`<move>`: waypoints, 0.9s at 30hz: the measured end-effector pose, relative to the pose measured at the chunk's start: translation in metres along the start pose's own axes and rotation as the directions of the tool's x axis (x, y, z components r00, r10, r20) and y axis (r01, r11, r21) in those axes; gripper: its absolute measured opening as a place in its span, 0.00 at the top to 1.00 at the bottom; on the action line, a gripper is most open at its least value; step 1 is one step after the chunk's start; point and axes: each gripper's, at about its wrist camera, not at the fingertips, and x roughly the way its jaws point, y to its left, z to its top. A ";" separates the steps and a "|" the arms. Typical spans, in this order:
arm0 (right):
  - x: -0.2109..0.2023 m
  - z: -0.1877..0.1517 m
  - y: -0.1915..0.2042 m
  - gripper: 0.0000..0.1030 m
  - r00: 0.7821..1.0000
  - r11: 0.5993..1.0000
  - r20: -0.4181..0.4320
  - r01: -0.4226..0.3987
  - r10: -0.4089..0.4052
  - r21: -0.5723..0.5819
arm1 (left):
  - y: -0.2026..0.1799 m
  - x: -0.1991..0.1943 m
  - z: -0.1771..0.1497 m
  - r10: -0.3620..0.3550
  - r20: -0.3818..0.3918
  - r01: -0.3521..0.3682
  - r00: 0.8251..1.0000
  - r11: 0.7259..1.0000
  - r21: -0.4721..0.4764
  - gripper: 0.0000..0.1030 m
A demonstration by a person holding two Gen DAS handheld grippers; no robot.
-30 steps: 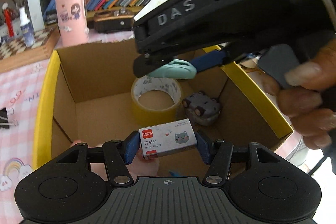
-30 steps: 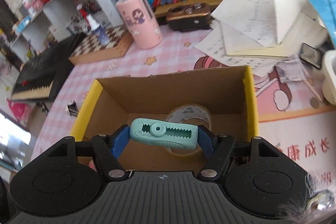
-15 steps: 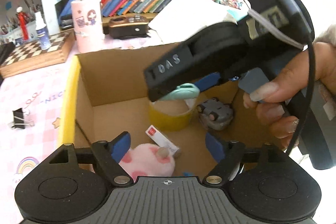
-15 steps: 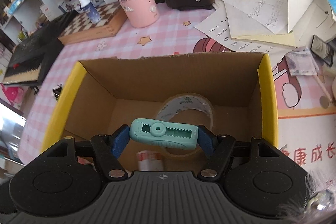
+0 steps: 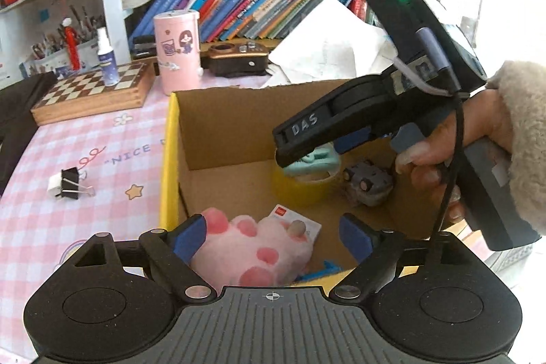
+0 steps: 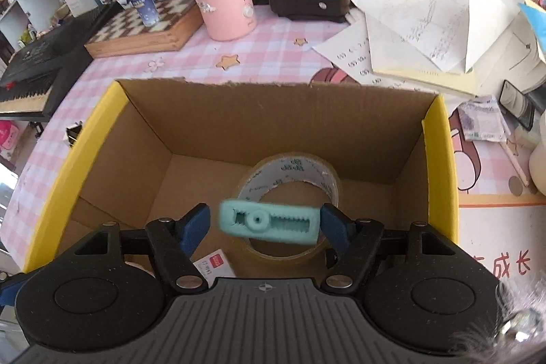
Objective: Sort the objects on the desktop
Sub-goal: 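Open the left gripper releasing the staple box while the right releases the dispenser, then withdraw both open grippers from the box back over the table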
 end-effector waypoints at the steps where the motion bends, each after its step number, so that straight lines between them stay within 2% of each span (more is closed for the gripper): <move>1: -0.004 0.000 0.001 0.27 1.000 1.000 0.009 -0.002 0.002 -0.001 | 0.000 -0.003 -0.001 0.000 0.008 0.000 1.000 1.000 -0.003 0.15; 3: -0.014 -0.003 0.005 0.24 0.999 1.000 0.035 -0.004 0.004 -0.016 | 0.000 -0.008 -0.003 0.001 0.024 -0.001 1.000 1.000 -0.008 0.15; 9: -0.042 -0.016 0.011 0.24 0.994 1.000 0.111 0.020 -0.018 -0.013 | 0.004 -0.025 -0.007 0.009 0.077 -0.007 0.997 1.000 -0.025 0.15; 14: -0.074 -0.033 0.016 0.26 0.976 0.997 0.205 0.078 -0.075 -0.004 | 0.016 -0.045 -0.008 0.021 0.134 -0.012 0.991 0.998 -0.063 0.15; 22: -0.127 -0.065 0.033 0.26 0.928 0.984 0.328 0.171 -0.175 0.042 | 0.031 -0.070 -0.016 -0.018 0.177 0.032 0.984 0.997 -0.077 0.15; 27: -0.150 -0.096 0.050 0.26 0.892 0.974 0.391 0.208 -0.227 0.090 | 0.039 -0.091 -0.030 -0.025 0.204 0.035 0.979 0.998 -0.042 0.14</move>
